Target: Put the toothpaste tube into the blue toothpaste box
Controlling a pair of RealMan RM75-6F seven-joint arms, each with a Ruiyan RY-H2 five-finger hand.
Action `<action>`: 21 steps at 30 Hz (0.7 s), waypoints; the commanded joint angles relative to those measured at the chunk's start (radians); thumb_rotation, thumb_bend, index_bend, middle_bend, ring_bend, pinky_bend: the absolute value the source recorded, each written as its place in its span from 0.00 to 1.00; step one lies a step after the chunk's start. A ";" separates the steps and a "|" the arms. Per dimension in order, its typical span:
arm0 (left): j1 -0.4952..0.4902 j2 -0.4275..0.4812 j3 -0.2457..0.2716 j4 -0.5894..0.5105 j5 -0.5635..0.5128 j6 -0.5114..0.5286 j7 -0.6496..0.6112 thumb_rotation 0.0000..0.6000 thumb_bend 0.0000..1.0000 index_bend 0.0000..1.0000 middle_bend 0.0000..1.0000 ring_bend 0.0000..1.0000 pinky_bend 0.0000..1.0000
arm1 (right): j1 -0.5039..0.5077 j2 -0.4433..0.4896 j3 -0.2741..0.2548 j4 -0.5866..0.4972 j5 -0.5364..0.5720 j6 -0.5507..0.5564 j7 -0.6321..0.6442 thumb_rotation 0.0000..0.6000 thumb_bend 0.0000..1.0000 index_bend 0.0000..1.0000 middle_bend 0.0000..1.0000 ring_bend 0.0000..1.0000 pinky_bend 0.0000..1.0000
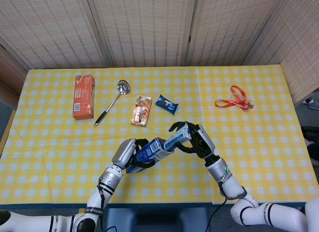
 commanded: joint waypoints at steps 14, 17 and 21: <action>0.024 0.031 -0.019 -0.031 0.071 0.009 -0.130 1.00 0.13 0.63 0.67 0.54 0.66 | 0.021 0.025 -0.047 0.045 -0.051 0.044 0.092 1.00 0.62 0.00 0.06 0.21 0.28; 0.041 0.043 -0.019 -0.038 0.117 0.030 -0.183 1.00 0.13 0.63 0.67 0.55 0.66 | 0.013 0.041 -0.049 0.043 -0.040 0.057 0.100 1.00 0.62 0.00 0.06 0.21 0.28; 0.049 0.050 -0.013 -0.036 0.137 0.037 -0.204 1.00 0.13 0.64 0.67 0.55 0.66 | 0.007 0.051 -0.054 0.048 -0.039 0.072 0.111 1.00 0.62 0.00 0.06 0.21 0.28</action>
